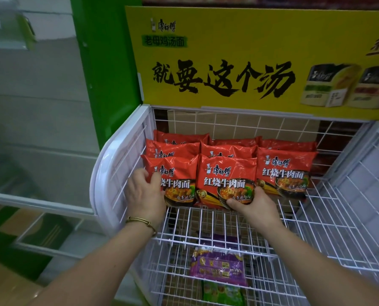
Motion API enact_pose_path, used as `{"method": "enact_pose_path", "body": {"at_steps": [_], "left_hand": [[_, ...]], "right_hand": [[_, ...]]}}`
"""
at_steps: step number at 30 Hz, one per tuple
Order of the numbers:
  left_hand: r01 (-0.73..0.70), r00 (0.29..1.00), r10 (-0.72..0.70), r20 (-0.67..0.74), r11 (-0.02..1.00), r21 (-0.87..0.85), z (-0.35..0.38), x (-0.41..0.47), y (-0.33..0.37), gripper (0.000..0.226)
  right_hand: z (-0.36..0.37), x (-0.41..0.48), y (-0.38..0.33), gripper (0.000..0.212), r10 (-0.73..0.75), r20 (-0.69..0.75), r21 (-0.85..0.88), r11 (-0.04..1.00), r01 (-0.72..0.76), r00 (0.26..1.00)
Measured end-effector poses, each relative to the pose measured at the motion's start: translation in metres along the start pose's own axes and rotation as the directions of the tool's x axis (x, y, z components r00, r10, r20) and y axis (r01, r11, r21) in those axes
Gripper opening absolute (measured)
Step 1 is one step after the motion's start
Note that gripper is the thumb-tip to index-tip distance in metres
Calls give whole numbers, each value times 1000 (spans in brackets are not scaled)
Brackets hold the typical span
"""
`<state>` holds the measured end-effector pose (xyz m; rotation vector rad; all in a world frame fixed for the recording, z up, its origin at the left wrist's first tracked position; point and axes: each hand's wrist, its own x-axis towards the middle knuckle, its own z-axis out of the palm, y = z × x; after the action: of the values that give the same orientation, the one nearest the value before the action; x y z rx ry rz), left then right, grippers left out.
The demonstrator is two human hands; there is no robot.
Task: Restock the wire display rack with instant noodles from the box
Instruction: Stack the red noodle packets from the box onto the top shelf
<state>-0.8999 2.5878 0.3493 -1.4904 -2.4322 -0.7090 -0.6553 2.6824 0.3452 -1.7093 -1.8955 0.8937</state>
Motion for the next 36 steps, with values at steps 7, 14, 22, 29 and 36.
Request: {"method": "enact_pose_path", "body": {"at_steps": [7,14,22,29,36], "left_hand": [[34,945,42,325,974,-224,12,-1,6,27],[68,960,-15,281,981,-179,13,3,16,31],[58,946,-1,323,984,-166,8,8,18,26],[124,904,41,426,928,-352,-1,10,24,17],[177,874,124,470,819,-545,-7,15,49,15]], "right_hand": [[1,-2,0,58,-10,-9,50,999,11,1000],[10,3,-12,49,-31,-42,26,999,32,999],[3,0,-17,50,19,2,-3,1000,-19,1000],[-9,-7,-19,56,46,11,4,999,-46,999],[-25,-27,-16,40,128,-46,20,992,-128,991]]}}
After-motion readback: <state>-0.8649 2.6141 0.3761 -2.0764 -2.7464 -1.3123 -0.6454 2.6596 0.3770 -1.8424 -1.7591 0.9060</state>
